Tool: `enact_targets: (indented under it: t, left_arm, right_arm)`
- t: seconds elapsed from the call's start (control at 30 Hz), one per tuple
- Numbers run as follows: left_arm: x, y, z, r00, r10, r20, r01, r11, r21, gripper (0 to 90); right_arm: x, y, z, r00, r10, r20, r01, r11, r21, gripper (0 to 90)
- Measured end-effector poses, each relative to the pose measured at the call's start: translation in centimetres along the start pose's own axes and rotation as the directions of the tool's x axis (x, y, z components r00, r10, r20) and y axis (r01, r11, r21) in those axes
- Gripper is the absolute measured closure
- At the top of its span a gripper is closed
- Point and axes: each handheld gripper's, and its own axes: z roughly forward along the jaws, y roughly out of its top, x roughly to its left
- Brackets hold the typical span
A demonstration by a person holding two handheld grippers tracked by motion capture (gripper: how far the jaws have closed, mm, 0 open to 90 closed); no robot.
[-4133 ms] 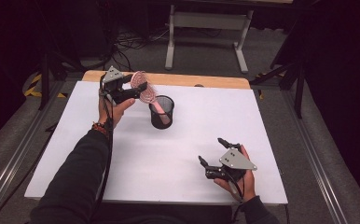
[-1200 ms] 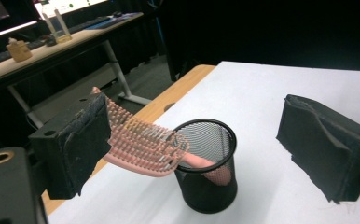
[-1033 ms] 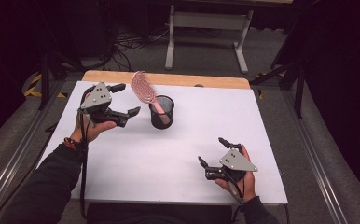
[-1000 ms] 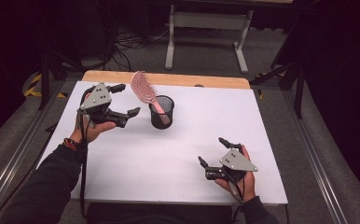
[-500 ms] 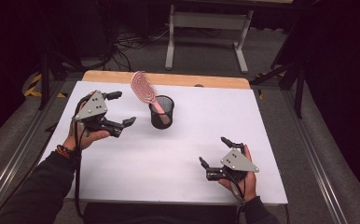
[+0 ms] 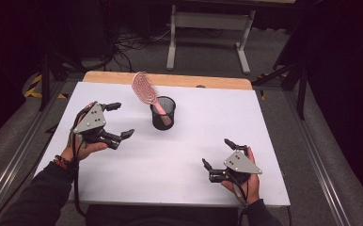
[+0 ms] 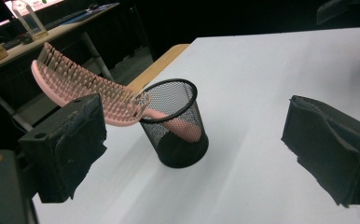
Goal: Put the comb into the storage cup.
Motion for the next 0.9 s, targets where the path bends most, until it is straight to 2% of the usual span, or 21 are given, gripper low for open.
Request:
enact_targets:
  t: [0.2,0.27,0.37,0.5,0.57,0.9]
  left_arm:
    - [-0.8,-1.2,-0.3,1.0000,-0.005,0.004,0.005,1.0000,0.002,6.8]
    - [-1.1,-1.8,-0.4,0.9998,-0.018,0.006,0.018,0.9998,0.008,6.4]
    - [-1.8,-2.4,-0.5,0.9999,-0.011,0.007,0.011,0.9998,0.016,6.4]
    - [-2.3,-2.6,-0.7,0.9999,-0.006,0.008,0.006,0.9999,0.013,6.3]
    - [-2.6,-2.7,-0.8,1.0000,0.001,-0.006,-0.001,0.9999,0.013,6.1]
    - [-3.8,-3.3,-1.5,0.9997,0.023,-0.001,-0.023,0.9997,0.010,6.2]
  right_arm:
    - [0.2,-0.2,0.0,0.9999,-0.011,-0.002,0.011,1.000,0.012,4.5]
    - [0.3,-0.3,-0.2,0.9999,-0.011,0.002,0.011,1.000,0.014,4.5]
    - [0.4,-0.3,-0.5,0.9998,-0.016,0.010,0.016,1.000,0.012,4.5]
    - [0.5,-0.2,-0.6,0.9997,-0.018,0.013,0.018,1.000,0.012,4.5]
    - [0.5,-0.3,-0.6,0.9997,-0.020,0.011,0.019,1.000,0.014,4.5]
    - [0.8,-0.2,-0.4,0.9995,-0.030,-0.004,0.030,0.999,0.022,4.5]
